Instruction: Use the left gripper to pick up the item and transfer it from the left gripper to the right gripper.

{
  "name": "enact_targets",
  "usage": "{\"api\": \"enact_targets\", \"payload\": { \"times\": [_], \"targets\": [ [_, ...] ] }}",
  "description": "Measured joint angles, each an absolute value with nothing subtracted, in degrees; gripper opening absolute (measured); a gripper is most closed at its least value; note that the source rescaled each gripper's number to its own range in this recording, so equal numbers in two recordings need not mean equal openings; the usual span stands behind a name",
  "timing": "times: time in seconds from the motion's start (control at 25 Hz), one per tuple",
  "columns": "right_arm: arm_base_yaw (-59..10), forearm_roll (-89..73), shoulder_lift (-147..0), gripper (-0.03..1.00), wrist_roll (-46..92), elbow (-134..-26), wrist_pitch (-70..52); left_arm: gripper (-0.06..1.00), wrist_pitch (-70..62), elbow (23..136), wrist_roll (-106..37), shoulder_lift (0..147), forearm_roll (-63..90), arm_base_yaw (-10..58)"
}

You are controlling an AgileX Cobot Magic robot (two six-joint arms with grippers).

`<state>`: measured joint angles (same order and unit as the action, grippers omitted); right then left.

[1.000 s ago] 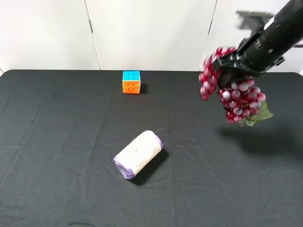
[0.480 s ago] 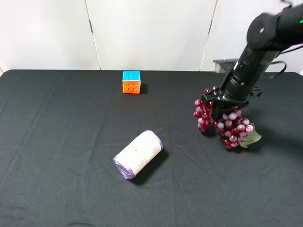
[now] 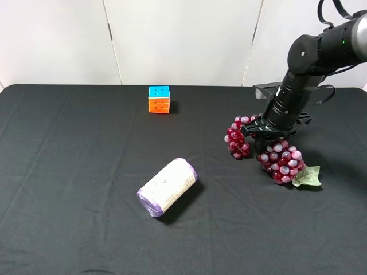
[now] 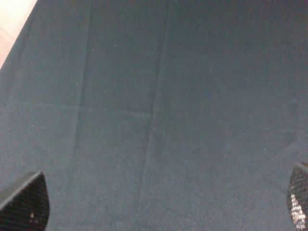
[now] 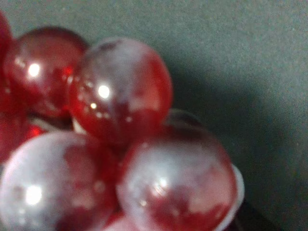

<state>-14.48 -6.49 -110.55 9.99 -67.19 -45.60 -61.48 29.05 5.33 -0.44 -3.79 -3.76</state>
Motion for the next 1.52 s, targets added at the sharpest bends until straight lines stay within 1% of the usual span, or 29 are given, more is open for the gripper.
{"api": "enact_targets", "payload": {
  "times": [0.12, 0.16, 0.2, 0.24, 0.28, 0.32, 0.4, 0.48, 0.6, 0.92, 1.52],
  "targets": [
    [-14.5, -6.4, -110.5, 0.01, 10.0, -67.2, -45.0, 0.98, -61.5, 29.0, 5.3, -0.4, -3.8, -3.8],
    [-14.5, -6.4, -110.6, 0.15, 10.0, -67.2, -44.9, 0.98, -61.5, 29.0, 5.3, -0.4, -3.8, -3.8],
    [-14.5, -6.4, -110.7, 0.43, 10.0, -67.2, -44.7, 0.98, -61.5, 29.0, 5.3, -0.4, -3.8, -3.8],
    [-14.5, -6.4, -110.7, 0.64, 10.0, -67.2, -44.7, 0.98, -61.5, 29.0, 5.3, -0.4, -3.8, -3.8],
    [-14.5, -6.4, -110.7, 0.78, 10.0, -67.2, -44.7, 0.98, -61.5, 29.0, 5.3, -0.4, -3.8, -3.8],
    [-14.5, -6.4, -110.8, 0.87, 10.0, -67.2, -44.7, 0.98, -61.5, 29.0, 5.3, -0.4, -3.8, -3.8],
    [-14.5, -6.3, -110.8, 0.95, 10.0, -67.2, -44.8, 0.98, -61.4, 29.0, 5.3, -0.4, -3.8, -3.8],
    [-14.5, -6.3, -110.8, 0.98, 10.0, -67.2, -44.9, 0.98, -61.4, 29.0, 5.3, -0.4, -3.8, -3.8],
    [-14.5, -6.2, -110.1, 1.00, 10.0, -67.5, -46.2, 0.98, -61.4, 29.0, 5.3, -0.4, -3.8, -3.8],
    [-14.5, -6.2, -102.9, 1.00, 8.2, -72.2, -54.6, 0.98, -61.4, 29.0, 5.3, -0.4, -3.8, -3.8],
    [-14.5, -6.2, -85.2, 1.00, 4.1, -72.5, -68.7, 0.98, -61.4, 29.0, 5.3, -0.4, -3.8, -3.8]
  ]
}}
